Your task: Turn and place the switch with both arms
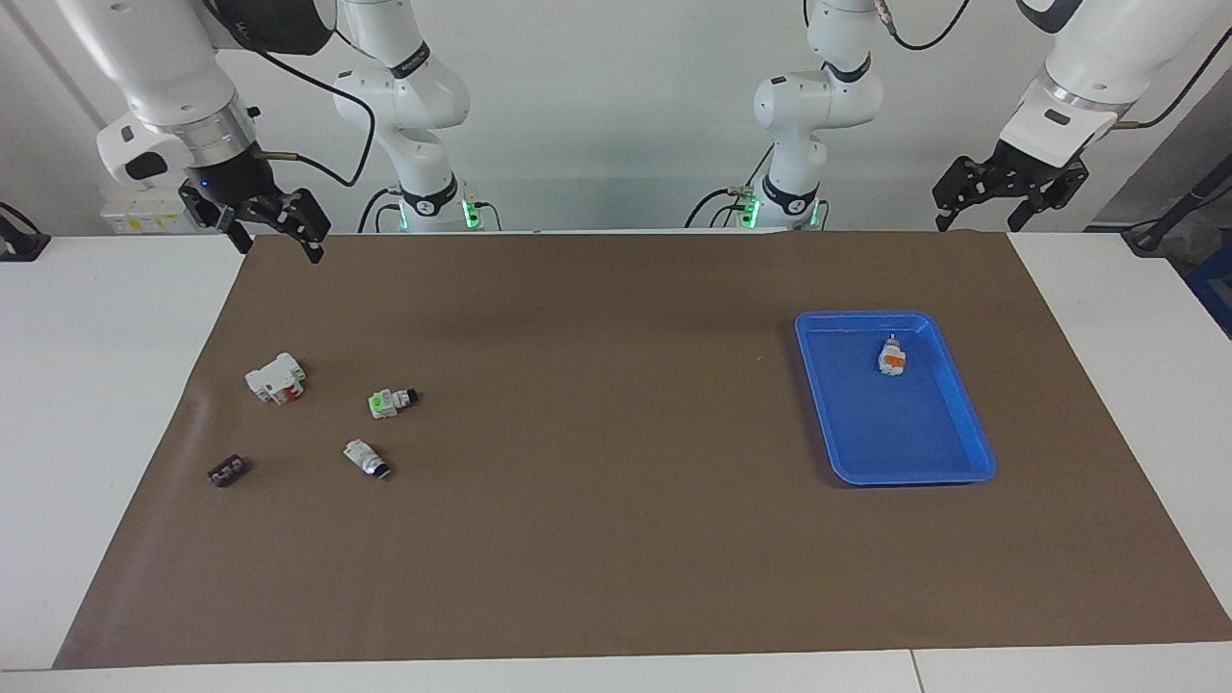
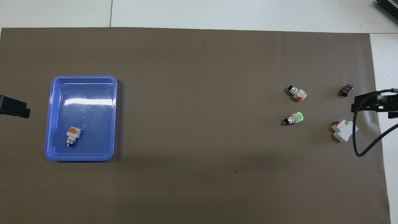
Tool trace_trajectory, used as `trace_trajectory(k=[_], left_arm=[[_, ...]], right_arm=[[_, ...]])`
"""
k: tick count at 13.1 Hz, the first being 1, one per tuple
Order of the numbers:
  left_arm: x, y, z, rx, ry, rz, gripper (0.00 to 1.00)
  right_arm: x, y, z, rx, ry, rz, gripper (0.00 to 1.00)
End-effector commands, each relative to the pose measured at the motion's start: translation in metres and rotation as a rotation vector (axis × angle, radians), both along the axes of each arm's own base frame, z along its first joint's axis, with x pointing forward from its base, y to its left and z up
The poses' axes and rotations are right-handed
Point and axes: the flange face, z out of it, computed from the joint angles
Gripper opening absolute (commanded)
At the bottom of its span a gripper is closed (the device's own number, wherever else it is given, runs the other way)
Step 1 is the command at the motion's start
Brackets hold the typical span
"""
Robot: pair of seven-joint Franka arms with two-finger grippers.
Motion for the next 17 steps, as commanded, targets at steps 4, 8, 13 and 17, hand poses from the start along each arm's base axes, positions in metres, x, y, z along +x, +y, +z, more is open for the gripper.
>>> trace_trajectory(k=[4, 8, 13, 17], left_arm=[[-0.008, 0.001, 0.0, 0.023, -0.004, 0.008, 1.0], [-0.008, 0.001, 0.0, 0.023, -0.004, 0.008, 1.0], [-0.008, 0.001, 0.0, 0.023, -0.004, 0.008, 1.0], [-0.008, 0.001, 0.0, 0.023, -0.004, 0.008, 1.0]], right_arm=[[-0.001, -0.008, -0.004, 0.001, 0.017, -0.004, 1.0], [-0.009, -0.022, -0.026, -0.003, -0.021, -0.098, 1.0], [0.033, -0.017, -0.133, 0.004, -0.089, -0.618, 1.0], [0.063, -0.016, -0.251, -0.016, -0.006, -0.854, 1.0]])
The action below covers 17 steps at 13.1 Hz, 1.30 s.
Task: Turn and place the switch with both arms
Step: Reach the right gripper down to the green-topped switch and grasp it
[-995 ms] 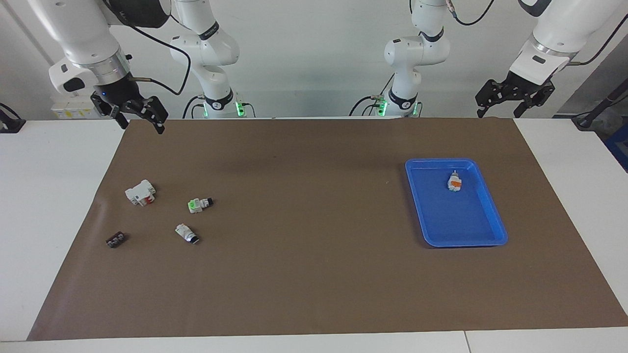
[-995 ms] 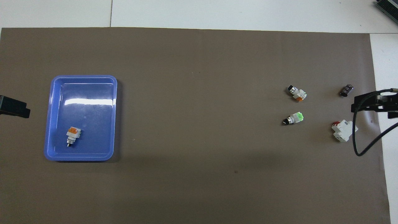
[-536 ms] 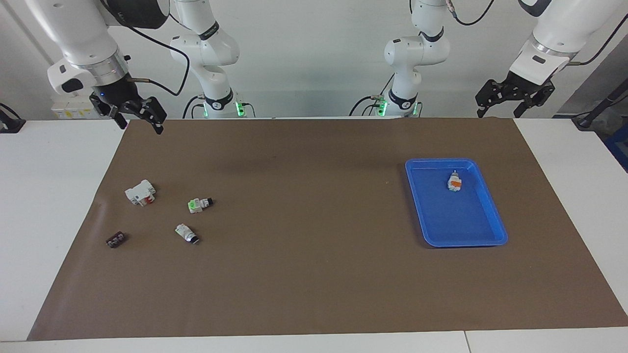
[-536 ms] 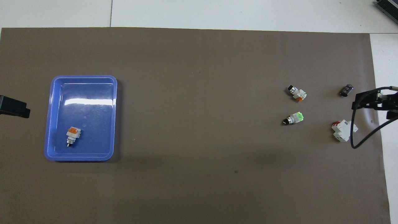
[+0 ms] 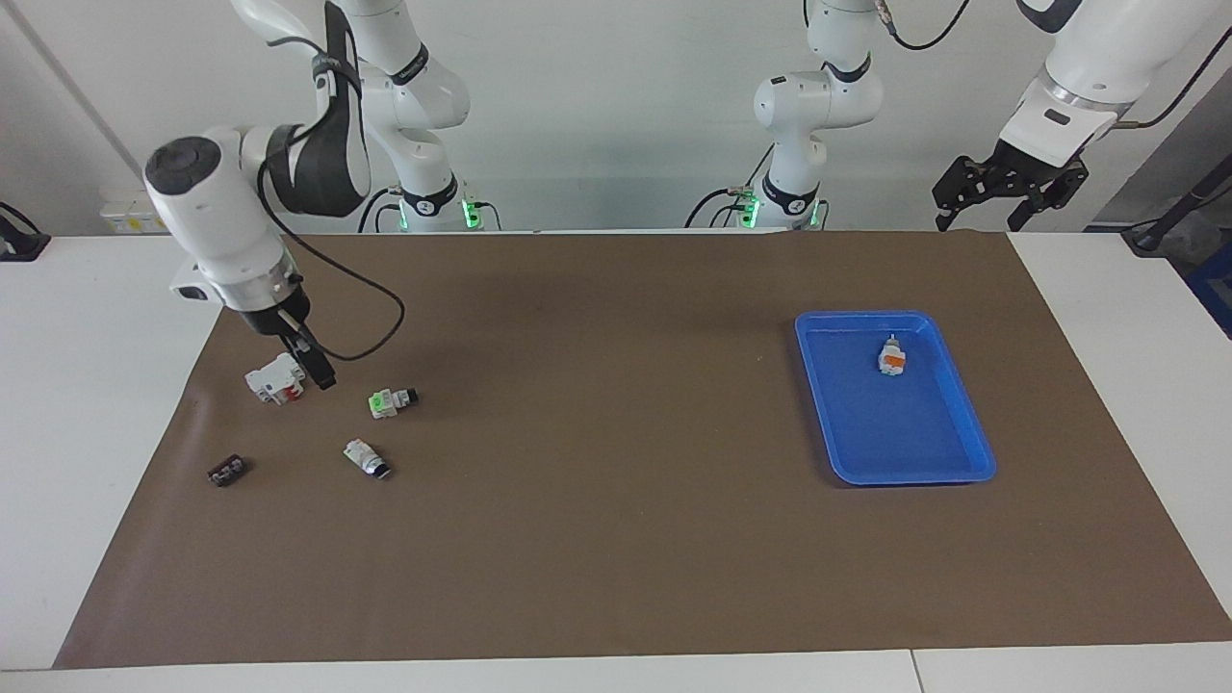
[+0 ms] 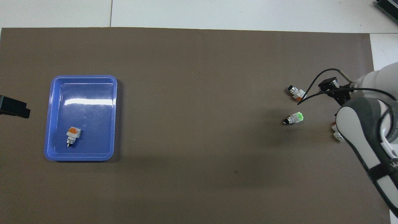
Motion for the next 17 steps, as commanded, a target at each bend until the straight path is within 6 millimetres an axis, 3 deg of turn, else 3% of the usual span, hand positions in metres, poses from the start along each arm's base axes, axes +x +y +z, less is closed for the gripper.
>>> trace_trajectory(k=[1, 4, 8, 14, 15, 17], left_arm=[[-0.008, 0.001, 0.0, 0.023, -0.004, 0.008, 1.0], [-0.008, 0.001, 0.0, 0.023, -0.004, 0.008, 1.0], [-0.008, 0.001, 0.0, 0.023, -0.004, 0.008, 1.0], [-0.008, 0.001, 0.0, 0.023, -0.004, 0.008, 1.0], [-0.008, 0.001, 0.0, 0.023, -0.004, 0.008, 1.0], [-0.008, 0.001, 0.0, 0.023, -0.004, 0.008, 1.0]], right_arm=[[-0.001, 0.001, -0.051, 0.014, 0.044, -0.119, 1.0], [-0.008, 0.006, -0.083, 0.058, 0.051, -0.192, 1.0], [-0.026, 0.043, -0.101, 0.06, 0.055, -0.139, 1.0], [-0.036, 0.039, -0.114, 0.06, 0.042, -0.145, 0.98], [-0.035, 0.039, -0.113, 0.06, 0.041, -0.145, 0.91], [-0.035, 0.036, -0.113, 0.063, 0.039, -0.149, 0.48]])
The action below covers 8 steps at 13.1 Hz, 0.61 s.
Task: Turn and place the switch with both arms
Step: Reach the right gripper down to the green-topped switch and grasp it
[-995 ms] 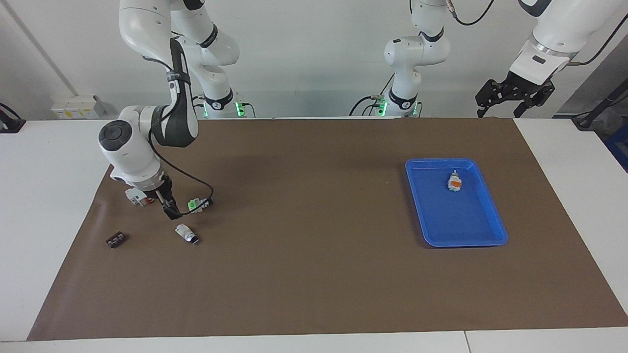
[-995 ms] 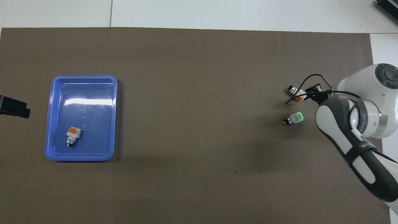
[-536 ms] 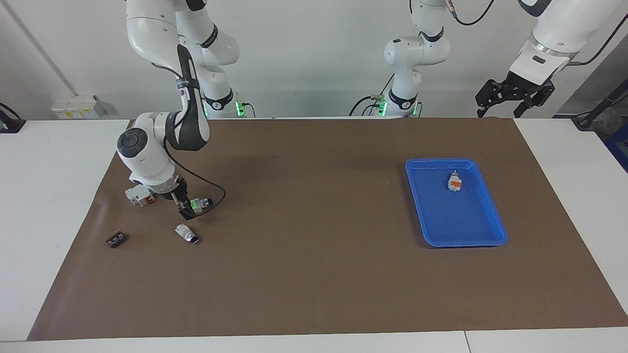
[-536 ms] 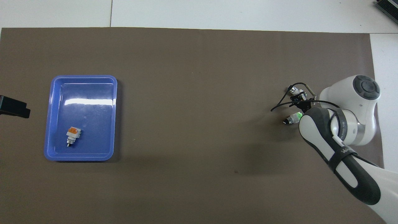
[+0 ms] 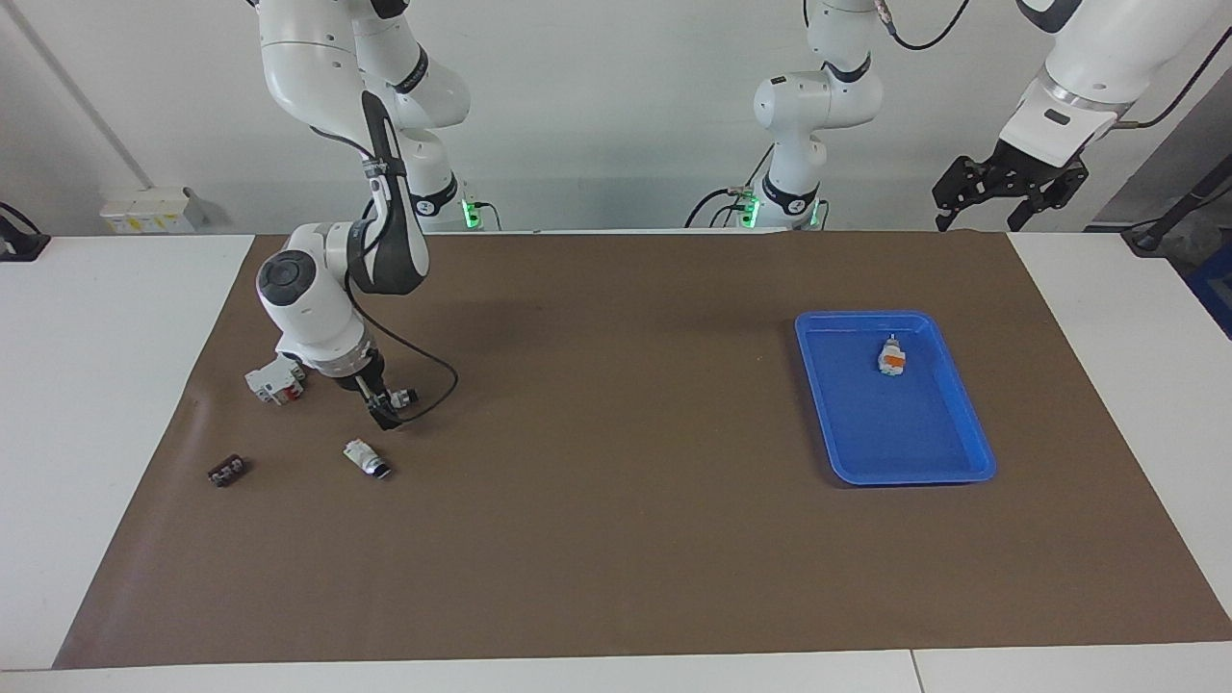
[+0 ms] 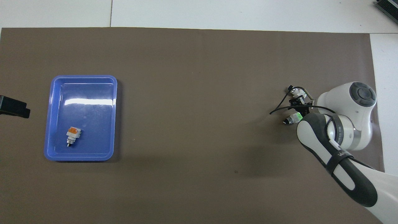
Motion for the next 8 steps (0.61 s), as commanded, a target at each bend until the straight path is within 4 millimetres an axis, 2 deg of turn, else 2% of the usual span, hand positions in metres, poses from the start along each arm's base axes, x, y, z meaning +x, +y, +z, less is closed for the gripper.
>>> trace_trajectory(k=[1, 2, 3, 6, 8], left_arm=[[-0.008, 0.001, 0.0, 0.023, -0.004, 0.008, 1.0], [-0.008, 0.001, 0.0, 0.023, -0.004, 0.008, 1.0], [-0.008, 0.001, 0.0, 0.023, -0.004, 0.008, 1.0], [-0.008, 0.001, 0.0, 0.023, -0.004, 0.008, 1.0], [-0.008, 0.001, 0.0, 0.023, -0.004, 0.008, 1.0]], right_arm=[[-0.008, -0.005, 0.005, 0.009, -0.016, -0.027, 0.36], [-0.01, -0.006, 0.004, 0.01, -0.013, -0.027, 0.27], [-0.012, -0.007, 0.002, 0.01, -0.008, -0.028, 0.0], [0.0, 0.001, 0.015, 0.112, -0.018, -0.123, 0.0], [0.009, 0.016, 0.037, 0.158, -0.009, -0.127, 0.0]])
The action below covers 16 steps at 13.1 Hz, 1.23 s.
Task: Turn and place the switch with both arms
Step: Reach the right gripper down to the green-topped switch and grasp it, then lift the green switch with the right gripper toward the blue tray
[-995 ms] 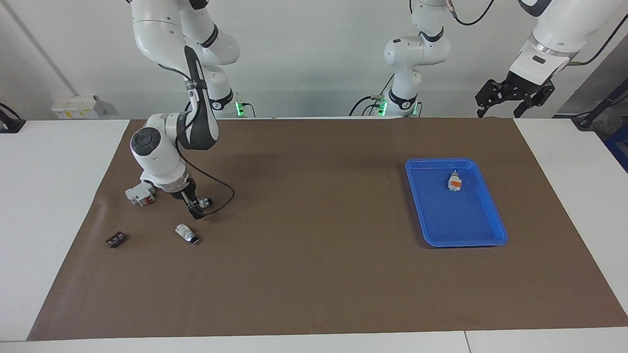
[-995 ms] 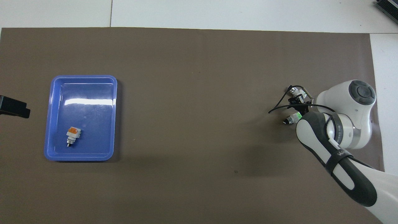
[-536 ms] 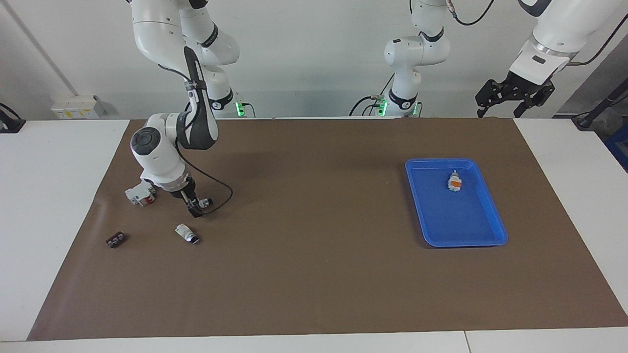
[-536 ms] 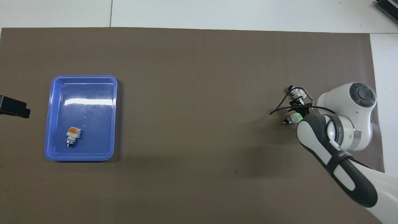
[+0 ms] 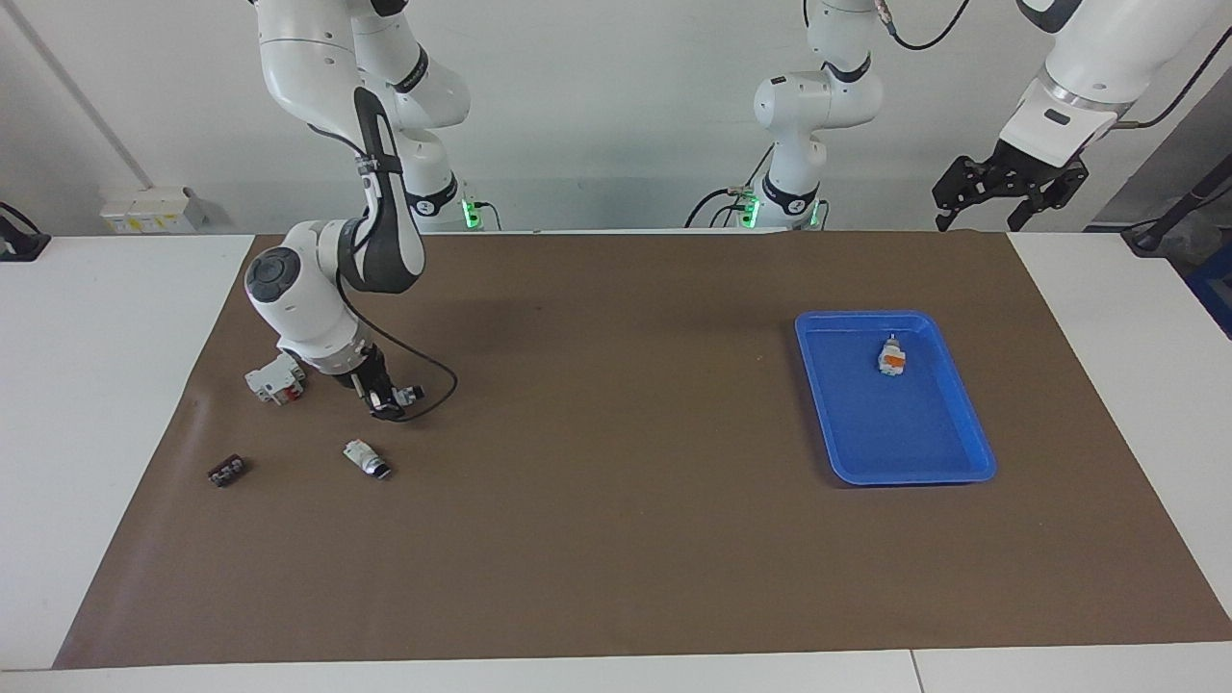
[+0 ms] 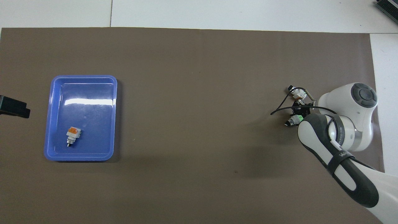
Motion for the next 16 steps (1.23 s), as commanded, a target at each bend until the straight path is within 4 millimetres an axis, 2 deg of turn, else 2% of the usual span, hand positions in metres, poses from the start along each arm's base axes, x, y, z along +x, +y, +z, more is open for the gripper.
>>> trace_trajectory(k=[1, 3, 4, 7, 9, 11, 13, 16], left_arm=[[-0.008, 0.001, 0.0, 0.023, -0.004, 0.008, 1.0], [-0.008, 0.001, 0.0, 0.023, -0.004, 0.008, 1.0], [-0.008, 0.001, 0.0, 0.023, -0.004, 0.008, 1.0], [-0.008, 0.001, 0.0, 0.023, -0.004, 0.008, 1.0], [-0.008, 0.001, 0.0, 0.023, -0.004, 0.008, 1.0], [-0.008, 0.001, 0.0, 0.023, -0.004, 0.01, 1.0], [-0.008, 0.001, 0.0, 0.023, -0.004, 0.008, 1.0], [-0.008, -0.004, 0.0, 0.023, -0.001, 0.001, 1.0]], right_arm=[[0.014, 0.029, 0.044, 0.134, 0.001, -0.05, 0.0], [0.024, 0.064, 0.071, 0.308, 0.009, -0.12, 0.0], [0.025, 0.082, 0.077, 0.376, 0.02, -0.159, 0.0], [0.024, 0.158, 0.108, 0.525, 0.044, -0.163, 0.0], [0.02, 0.212, 0.133, 0.7, 0.052, -0.187, 0.0], [0.016, 0.247, 0.154, 0.808, 0.039, -0.223, 0.0], [0.009, 0.281, 0.168, 0.887, 0.05, -0.269, 0.0], [-0.014, 0.339, 0.173, 0.894, 0.045, -0.395, 0.0]])
